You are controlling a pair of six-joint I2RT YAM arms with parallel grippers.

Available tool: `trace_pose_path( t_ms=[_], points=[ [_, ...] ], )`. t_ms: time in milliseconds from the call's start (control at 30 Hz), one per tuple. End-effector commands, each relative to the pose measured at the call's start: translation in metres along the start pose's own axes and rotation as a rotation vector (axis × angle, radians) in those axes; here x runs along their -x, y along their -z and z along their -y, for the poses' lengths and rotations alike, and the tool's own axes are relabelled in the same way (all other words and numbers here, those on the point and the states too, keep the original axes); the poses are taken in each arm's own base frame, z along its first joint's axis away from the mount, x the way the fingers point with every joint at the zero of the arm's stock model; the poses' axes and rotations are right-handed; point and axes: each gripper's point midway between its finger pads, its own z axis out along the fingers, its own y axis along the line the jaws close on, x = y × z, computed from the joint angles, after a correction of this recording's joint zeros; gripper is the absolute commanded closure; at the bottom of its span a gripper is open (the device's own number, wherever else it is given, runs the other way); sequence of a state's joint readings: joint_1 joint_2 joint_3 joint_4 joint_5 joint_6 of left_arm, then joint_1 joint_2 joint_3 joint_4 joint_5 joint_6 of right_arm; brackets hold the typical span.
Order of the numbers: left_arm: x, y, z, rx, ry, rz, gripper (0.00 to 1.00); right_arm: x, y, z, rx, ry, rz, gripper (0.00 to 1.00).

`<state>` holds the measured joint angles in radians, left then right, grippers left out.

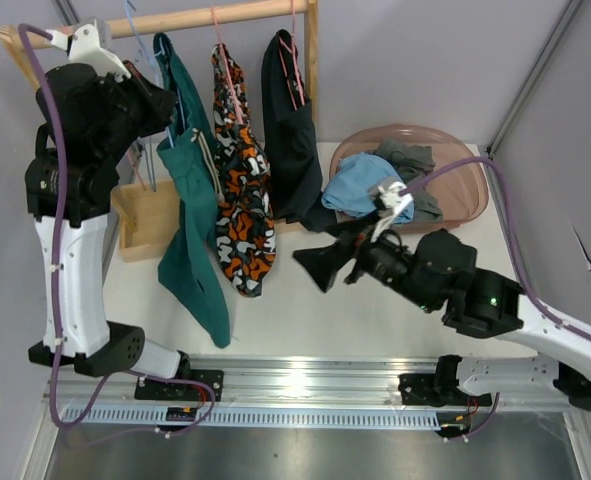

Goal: Remove the shorts from the hanger

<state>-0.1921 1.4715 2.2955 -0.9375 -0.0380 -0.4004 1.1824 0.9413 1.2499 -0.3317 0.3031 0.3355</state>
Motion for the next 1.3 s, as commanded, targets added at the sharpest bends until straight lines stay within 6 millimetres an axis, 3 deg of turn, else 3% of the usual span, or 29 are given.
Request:
trace_pose_path(
  t_ms=[0,33,100,133,167,367,500,667,867,967,1000,1033,1133,1167,1200,1267],
  points=[
    [0.010,0.020,0.013,-0.062,-0.001,0.046,1.00,0.022,-0.017,-0.037,-0.016,0.115,0.064,0.01],
    [0.009,0.023,0.014,-0.065,0.002,0.046,1.00,0.019,-0.032,-0.051,-0.017,0.133,0.052,0.01],
    [0.007,0.028,0.015,-0.070,0.009,0.040,1.00,0.016,-0.044,-0.071,-0.010,0.132,0.056,0.01],
    [0.007,0.034,0.017,-0.083,0.017,0.043,1.00,0.003,-0.058,-0.081,-0.012,0.146,0.034,0.01],
    [0.001,0.034,0.019,-0.100,0.019,0.024,1.00,0.010,-0.063,-0.092,0.002,0.125,0.062,0.01],
    [-0.007,0.048,0.022,-0.132,0.025,0.016,1.00,-0.013,-0.113,-0.137,-0.005,0.149,0.048,0.01],
    [-0.012,0.058,0.022,-0.143,0.026,0.003,1.00,-0.024,-0.136,-0.148,-0.028,0.170,0.063,0.01],
    [-0.013,0.072,0.022,-0.158,0.018,0.008,1.00,-0.032,-0.161,-0.138,-0.090,0.166,0.085,0.01],
    [-0.013,0.082,0.024,-0.172,0.016,0.005,1.00,-0.078,-0.181,-0.112,-0.169,0.189,0.037,0.22],
    [-0.010,0.090,0.026,-0.188,0.014,0.022,1.00,-0.097,-0.182,-0.108,-0.160,0.192,0.005,0.89],
    [-0.009,0.089,0.025,-0.179,0.011,0.030,1.00,-0.104,-0.178,-0.112,-0.153,0.180,-0.006,1.00],
    [-0.007,0.090,0.024,-0.176,0.002,0.040,1.00,-0.107,-0.173,-0.115,-0.143,0.178,-0.011,1.00],
    [0.002,0.088,0.021,-0.154,-0.024,0.066,1.00,-0.141,-0.151,-0.130,-0.103,0.147,-0.067,1.00],
    [0.000,0.085,0.018,-0.137,-0.029,0.059,1.00,-0.144,-0.141,-0.134,-0.099,0.128,-0.069,1.00],
    [0.005,0.085,0.017,-0.128,-0.041,0.071,1.00,-0.168,-0.125,-0.143,-0.079,0.138,-0.106,1.00],
    [0.009,0.077,0.013,-0.099,-0.056,0.078,1.00,-0.182,-0.106,-0.150,-0.087,0.092,-0.115,1.00]
  ],
)
